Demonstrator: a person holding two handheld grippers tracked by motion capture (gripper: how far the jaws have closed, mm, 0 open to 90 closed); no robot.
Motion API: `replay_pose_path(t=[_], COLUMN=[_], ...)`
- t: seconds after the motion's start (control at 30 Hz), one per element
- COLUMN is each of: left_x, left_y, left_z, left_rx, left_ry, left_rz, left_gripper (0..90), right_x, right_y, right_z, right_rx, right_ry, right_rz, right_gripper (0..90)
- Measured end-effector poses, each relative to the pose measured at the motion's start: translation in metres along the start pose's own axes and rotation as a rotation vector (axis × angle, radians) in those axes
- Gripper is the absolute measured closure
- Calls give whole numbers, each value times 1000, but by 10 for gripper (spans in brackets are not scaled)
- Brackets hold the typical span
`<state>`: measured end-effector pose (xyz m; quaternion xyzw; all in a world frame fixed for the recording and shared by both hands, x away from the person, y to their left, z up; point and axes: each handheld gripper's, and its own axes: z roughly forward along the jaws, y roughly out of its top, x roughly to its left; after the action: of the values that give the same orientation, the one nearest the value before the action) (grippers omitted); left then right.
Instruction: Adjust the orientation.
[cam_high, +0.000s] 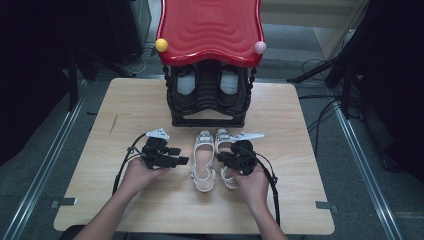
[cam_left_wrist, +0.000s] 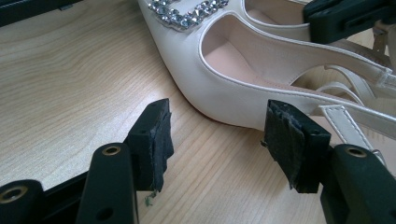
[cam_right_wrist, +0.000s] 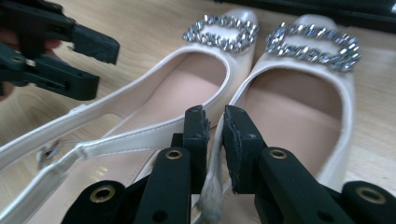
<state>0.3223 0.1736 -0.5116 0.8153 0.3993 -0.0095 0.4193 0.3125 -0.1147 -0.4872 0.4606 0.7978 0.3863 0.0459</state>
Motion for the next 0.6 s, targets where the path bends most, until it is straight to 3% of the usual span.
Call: replay_pose_path(t=[0.13, 0.3, 0.43, 0.6], left_x=[0, -3, -2, -2], left_y=[1, 0, 0, -1], left_z=[2, 8, 10, 17], left_rx=[-1, 22, 25, 41], left_ry=[-11, -25, -54, -88], left_rz=[-7, 23, 22, 4], left_gripper=[428, 537, 658, 748], right_x=[-2, -18, -33, -51], right_y=[1, 0, -6, -19], right_z=[-19, -44, -49, -39], right_rx=[-55, -99, -100, -48], right_ry=[34, 40, -18, -66], right_rz=[-4, 5, 7, 39], right_gripper=[820, 900, 900, 900])
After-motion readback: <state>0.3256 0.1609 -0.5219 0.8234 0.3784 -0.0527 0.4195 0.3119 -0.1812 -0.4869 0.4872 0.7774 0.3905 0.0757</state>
